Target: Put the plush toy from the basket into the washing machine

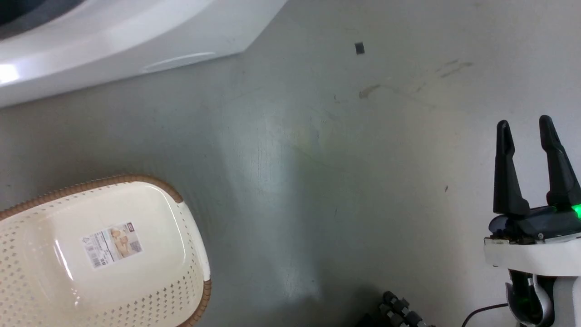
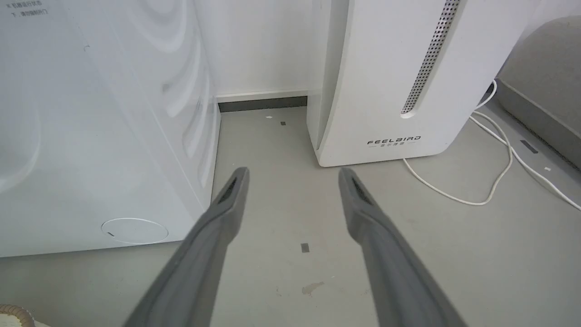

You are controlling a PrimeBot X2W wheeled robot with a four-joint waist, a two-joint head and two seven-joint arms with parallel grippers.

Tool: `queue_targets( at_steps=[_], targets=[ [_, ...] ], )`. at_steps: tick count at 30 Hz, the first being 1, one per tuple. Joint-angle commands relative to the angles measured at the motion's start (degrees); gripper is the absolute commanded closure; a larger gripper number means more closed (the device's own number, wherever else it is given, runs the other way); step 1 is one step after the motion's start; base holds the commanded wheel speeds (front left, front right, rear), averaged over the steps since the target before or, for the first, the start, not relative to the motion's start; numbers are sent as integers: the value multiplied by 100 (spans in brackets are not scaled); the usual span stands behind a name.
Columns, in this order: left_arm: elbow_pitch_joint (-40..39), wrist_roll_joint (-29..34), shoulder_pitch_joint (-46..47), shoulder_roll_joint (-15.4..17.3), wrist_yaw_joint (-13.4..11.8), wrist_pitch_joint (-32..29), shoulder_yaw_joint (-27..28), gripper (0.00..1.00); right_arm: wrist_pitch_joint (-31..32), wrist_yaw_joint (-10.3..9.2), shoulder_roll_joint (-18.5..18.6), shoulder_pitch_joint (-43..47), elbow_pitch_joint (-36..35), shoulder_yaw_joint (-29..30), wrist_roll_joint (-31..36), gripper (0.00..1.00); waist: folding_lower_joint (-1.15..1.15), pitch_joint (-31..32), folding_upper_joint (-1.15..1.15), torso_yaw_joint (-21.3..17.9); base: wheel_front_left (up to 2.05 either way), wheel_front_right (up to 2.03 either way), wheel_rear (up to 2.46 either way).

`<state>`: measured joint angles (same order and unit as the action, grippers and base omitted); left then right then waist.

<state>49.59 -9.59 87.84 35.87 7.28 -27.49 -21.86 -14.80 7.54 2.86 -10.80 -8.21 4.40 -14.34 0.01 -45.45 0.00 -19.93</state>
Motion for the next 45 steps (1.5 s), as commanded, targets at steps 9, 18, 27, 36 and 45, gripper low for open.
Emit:
queue_targets(
  at_steps=[9,18,27,36,45],
  targets=[
    [579,-424,-1027,-323,20,1257,-131,0,-20,-5,1,159,49,286,435,0,-1,1286,0,493,0,0,0],
    [906,-1027,-2159,-912,20,2439,-383,0,-20,-5,1,579,156,532,848,0,-1,2533,0,1149,0,0,0],
    [676,-1571,-3416,-1305,20,3795,-561,0,-20,-5,1,996,98,649,944,0,-1,3536,0,1692,0,0,0],
    [-310,-1719,-4710,-1436,-316,4236,-320,0,-20,-5,1,1287,62,618,969,0,-1,4079,0,1913,0,0,0],
    [-2915,-1659,-6961,-1633,-1119,4248,637,0,-20,-5,1,1566,34,537,930,0,-1,4374,0,2059,0,0,0]
  ],
)
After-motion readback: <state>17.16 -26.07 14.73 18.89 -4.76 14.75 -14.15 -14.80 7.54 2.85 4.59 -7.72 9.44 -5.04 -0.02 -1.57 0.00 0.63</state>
